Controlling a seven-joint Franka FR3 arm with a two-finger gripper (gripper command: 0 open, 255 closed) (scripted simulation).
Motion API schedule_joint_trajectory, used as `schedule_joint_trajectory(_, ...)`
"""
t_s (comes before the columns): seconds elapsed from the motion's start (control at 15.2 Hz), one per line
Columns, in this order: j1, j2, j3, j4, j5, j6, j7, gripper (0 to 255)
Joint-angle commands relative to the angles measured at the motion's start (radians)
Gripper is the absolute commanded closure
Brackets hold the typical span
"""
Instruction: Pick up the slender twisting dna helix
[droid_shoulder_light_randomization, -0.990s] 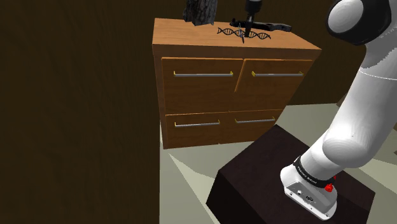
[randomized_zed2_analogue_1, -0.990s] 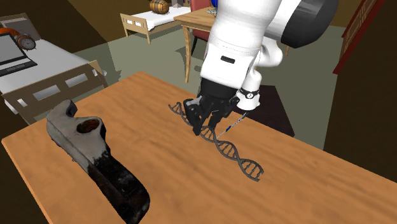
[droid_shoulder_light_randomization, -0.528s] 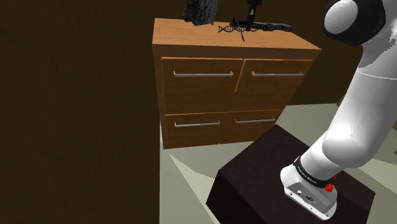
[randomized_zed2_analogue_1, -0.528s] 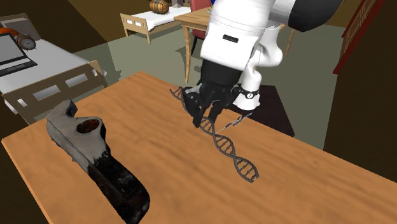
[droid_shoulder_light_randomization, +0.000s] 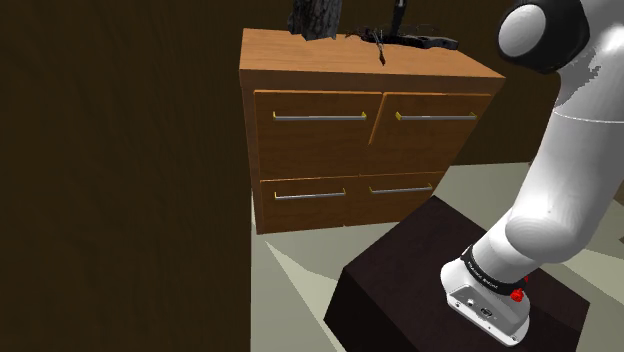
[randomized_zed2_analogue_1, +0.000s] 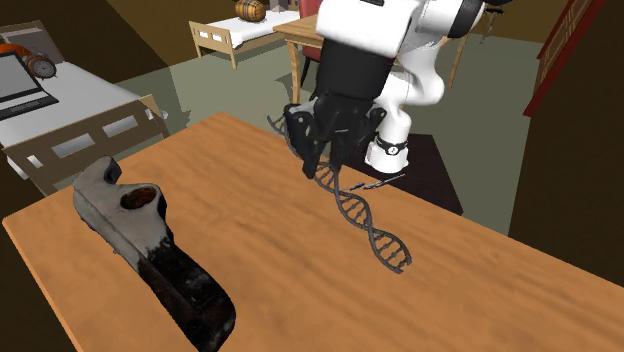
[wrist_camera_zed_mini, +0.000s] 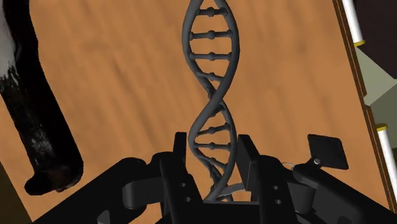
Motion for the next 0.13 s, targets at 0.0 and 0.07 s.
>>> schedule_joint_trajectory(0.0,-0.003,0.009,0.000,0.028,0.003,-0.019,-0.003,255)
schedule_joint_trajectory(0.07,-0.003,0.009,0.000,0.028,0.003,-0.019,-0.003,255)
